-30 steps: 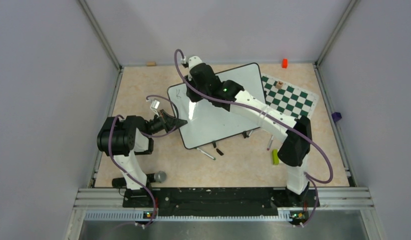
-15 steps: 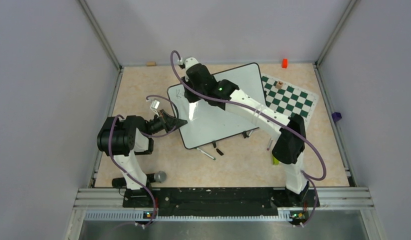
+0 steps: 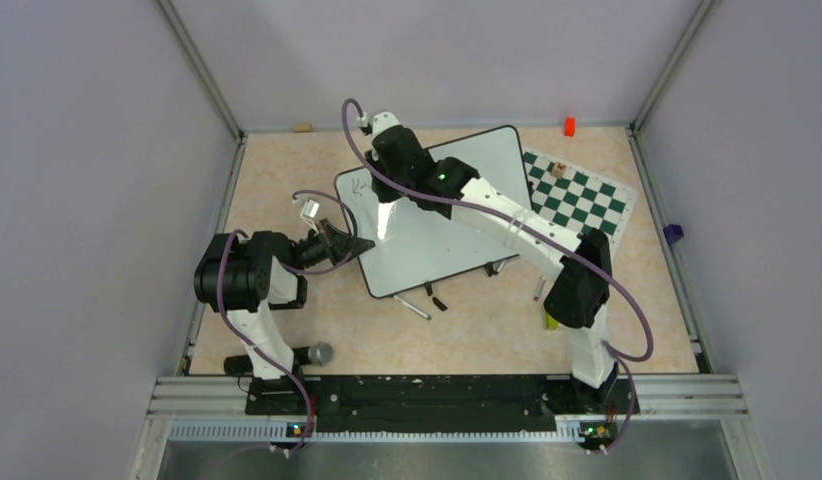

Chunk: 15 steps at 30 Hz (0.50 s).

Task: Write a sentence on the whiteboard

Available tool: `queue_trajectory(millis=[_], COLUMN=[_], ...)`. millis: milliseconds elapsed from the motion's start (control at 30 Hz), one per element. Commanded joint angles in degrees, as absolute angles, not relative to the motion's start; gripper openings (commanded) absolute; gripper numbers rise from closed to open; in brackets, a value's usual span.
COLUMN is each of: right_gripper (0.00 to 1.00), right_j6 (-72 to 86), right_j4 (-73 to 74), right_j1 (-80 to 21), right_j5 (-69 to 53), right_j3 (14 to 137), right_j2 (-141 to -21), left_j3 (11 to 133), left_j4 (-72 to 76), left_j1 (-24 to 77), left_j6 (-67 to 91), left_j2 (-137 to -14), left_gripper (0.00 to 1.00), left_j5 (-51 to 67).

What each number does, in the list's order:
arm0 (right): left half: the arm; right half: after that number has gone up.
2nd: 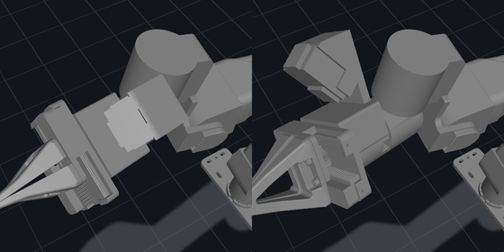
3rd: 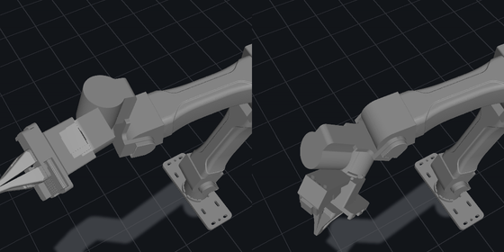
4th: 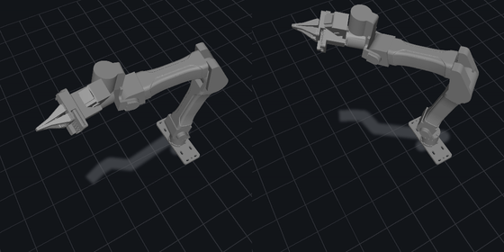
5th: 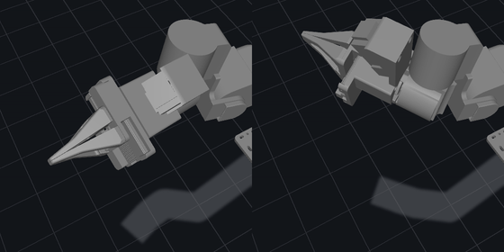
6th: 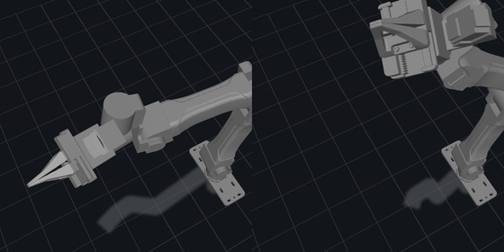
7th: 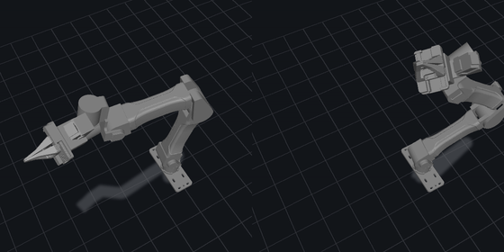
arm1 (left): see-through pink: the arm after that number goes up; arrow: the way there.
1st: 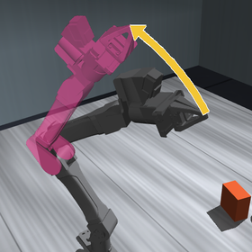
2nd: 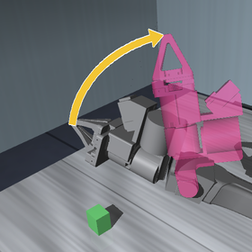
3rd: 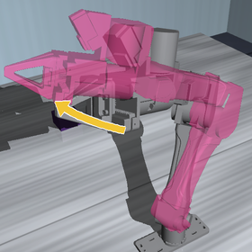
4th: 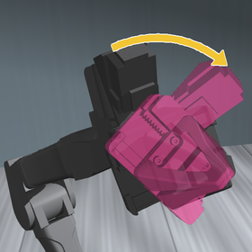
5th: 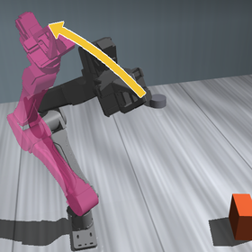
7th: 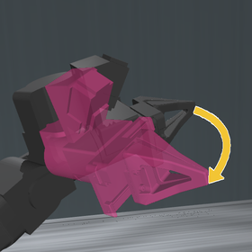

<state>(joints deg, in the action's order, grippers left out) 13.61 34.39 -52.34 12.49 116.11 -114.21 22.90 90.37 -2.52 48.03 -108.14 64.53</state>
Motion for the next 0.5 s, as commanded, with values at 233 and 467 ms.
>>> queue_trajectory(millis=[233,467], right_gripper=[0.0,0.0], right_j6=[13.0,12.8], right_j4=[34.5,34.6], right_j1=[-52.0,-52.0], right_j5=[13.5,10.9], right_j3=[121.5,121.6], right_j2=[-116.7,-117.1], left_j3=[20.1,20.1], left_j4=[92.7,92.7], left_j1=[-1.3,-1.3], left_j6=[36.3,36.3], left_j2=[-111.6,-111.6], left_gripper=[0.0,0.0], left_j5=[65.8,65.9])
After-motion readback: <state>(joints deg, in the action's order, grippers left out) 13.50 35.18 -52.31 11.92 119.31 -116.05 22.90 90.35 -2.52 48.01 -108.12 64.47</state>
